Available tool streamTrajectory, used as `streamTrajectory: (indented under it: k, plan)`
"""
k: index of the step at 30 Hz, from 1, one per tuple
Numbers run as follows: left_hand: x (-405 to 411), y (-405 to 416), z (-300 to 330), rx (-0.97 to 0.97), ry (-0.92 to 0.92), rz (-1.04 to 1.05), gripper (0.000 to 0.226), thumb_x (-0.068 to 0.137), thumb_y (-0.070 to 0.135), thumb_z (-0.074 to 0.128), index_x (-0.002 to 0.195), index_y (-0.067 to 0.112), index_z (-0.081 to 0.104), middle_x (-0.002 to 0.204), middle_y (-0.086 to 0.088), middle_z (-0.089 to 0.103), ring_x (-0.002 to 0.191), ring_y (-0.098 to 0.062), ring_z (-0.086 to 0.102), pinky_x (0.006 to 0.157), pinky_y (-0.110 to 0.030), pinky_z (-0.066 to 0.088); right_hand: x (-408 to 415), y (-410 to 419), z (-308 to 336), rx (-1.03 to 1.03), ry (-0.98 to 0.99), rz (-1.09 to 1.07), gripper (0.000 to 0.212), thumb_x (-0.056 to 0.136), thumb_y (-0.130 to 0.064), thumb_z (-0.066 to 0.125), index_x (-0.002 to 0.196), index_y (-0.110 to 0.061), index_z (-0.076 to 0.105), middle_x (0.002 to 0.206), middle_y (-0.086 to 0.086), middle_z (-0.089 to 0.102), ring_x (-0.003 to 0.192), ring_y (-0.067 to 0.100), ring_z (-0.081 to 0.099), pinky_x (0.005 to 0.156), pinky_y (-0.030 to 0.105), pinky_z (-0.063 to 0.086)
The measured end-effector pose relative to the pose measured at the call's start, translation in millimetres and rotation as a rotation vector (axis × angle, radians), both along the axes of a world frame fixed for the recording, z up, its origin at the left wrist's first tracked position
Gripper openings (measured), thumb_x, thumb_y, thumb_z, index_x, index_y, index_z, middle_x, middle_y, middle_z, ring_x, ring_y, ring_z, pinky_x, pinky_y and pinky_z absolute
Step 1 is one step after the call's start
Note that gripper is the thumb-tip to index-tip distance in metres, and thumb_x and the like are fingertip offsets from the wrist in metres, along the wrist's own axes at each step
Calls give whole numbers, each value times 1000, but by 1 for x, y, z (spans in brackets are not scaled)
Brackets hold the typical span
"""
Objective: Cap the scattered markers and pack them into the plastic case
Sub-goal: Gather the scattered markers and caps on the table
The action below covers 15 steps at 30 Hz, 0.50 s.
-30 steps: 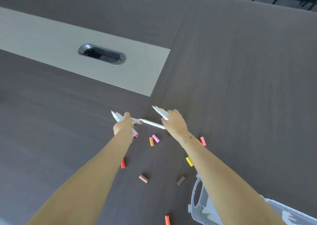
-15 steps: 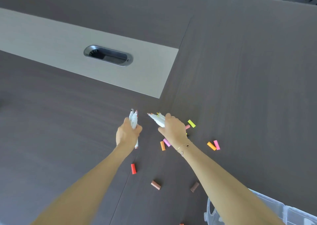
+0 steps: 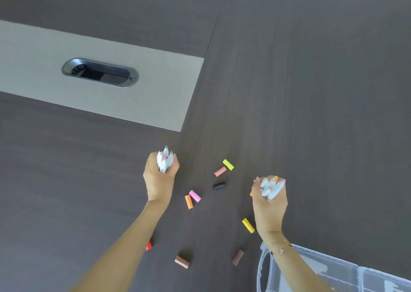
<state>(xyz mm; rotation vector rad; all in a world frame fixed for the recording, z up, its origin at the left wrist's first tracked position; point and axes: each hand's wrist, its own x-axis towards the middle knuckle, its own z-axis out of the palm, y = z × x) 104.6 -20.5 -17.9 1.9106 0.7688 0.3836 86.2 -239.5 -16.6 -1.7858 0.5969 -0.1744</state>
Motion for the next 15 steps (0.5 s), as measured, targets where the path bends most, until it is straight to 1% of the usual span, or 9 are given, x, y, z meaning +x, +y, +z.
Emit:
streamTrajectory:
  k: [1,3,6,9,11,13,15]
  plan:
    - [2,-4,-4,15,0,18,43,82,13,69,63,29,34,62,10,37,56,-6,39,52,-9,34,0,2,-3,-10,5,12,31,85,-7,63,69,-23,42,62,-5,49,55,8,45,54,11,41]
    - [1,-11,-11,16,27,32,45,81,13,69,62,28,32,60,9,34,54,-9,36,50,-11,33,1,4,-11,-25,28,31,34,83,-5,63,67,-21,39,63,-5,47,58,9,43,55,9,39]
    - [-3,-12,-20,10,83,19,44,80,10,68,61,26,31,57,7,31,51,-12,29,47,-12,30,3,0,-23,42,69,0,26,84,-6,64,71,-16,43,68,-2,50,65,9,49,60,8,42]
    - [0,-7,-19,25,122,-69,39,79,10,65,61,25,34,55,7,31,49,-10,30,45,-13,28,6,1,-21,60,39,-12,27,86,-11,64,73,-24,45,70,-7,55,65,3,54,62,8,45]
    - [2,-4,-15,23,167,-100,34,80,12,64,63,20,35,55,7,32,50,-10,28,46,-17,29,6,3,-14,41,11,-14,25,89,-13,62,76,-26,45,70,-10,56,63,1,55,62,8,45]
    - [1,-3,-9,5,205,-107,30,80,14,61,65,16,36,56,7,33,52,-11,27,47,-23,29,2,4,-7,11,16,9,17,90,-17,61,82,-27,49,71,-10,57,62,3,55,59,10,45]
    - [-4,-2,0,-4,252,-126,26,79,15,60,67,14,36,57,6,34,52,-14,28,46,-25,30,-7,4,2,9,70,68,13,91,-20,59,86,-29,51,71,-6,57,61,7,54,54,14,45]
